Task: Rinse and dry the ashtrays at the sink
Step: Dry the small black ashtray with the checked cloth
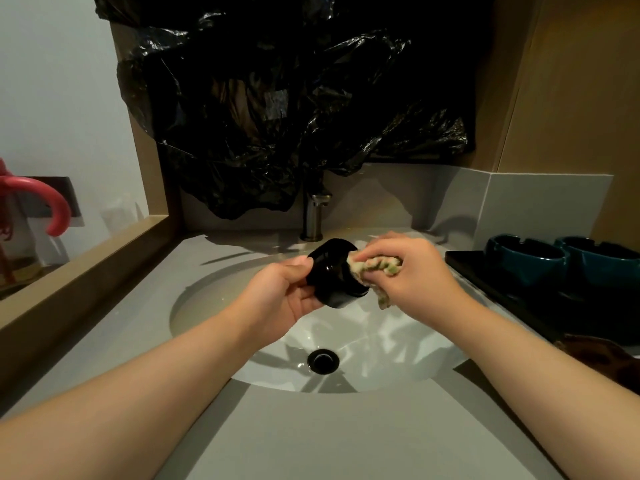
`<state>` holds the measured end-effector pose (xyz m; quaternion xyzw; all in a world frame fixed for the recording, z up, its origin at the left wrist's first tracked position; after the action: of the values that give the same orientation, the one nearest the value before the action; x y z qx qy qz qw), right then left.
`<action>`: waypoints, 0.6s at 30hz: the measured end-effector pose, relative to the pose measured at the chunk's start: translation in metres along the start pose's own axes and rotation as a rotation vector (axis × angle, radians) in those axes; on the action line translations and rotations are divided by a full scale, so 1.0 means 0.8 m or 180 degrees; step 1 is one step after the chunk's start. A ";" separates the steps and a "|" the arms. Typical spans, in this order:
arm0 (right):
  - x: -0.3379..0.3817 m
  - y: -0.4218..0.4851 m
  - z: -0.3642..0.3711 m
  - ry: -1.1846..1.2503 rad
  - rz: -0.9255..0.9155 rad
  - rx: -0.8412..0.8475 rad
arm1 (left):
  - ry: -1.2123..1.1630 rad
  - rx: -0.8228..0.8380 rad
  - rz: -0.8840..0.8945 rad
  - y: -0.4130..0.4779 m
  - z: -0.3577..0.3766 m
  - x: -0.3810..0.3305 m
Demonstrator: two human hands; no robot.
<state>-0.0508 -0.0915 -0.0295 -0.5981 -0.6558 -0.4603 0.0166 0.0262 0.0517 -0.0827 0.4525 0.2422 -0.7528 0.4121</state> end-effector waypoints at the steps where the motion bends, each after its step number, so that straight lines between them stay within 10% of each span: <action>1: 0.000 0.000 -0.002 0.0013 0.0056 -0.0114 | 0.0093 0.0000 -0.0013 0.000 0.001 0.001; 18: 0.032 -0.013 0.015 -0.0608 -0.0414 0.0527 | 0.0078 -0.0310 0.0044 0.001 -0.005 0.000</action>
<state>-0.0597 -0.0627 -0.0281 -0.5920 -0.7275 -0.3457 -0.0264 0.0289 0.0542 -0.0850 0.4428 0.2805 -0.7317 0.4358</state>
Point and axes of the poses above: each hand's wrist, its own y-axis towards the middle knuckle, its own z-axis out of the palm, x = y × z, the point moved 5 cm from there along y, towards the middle knuckle, and after that the axes turned 1 degree about z, right-handed, at the moved point
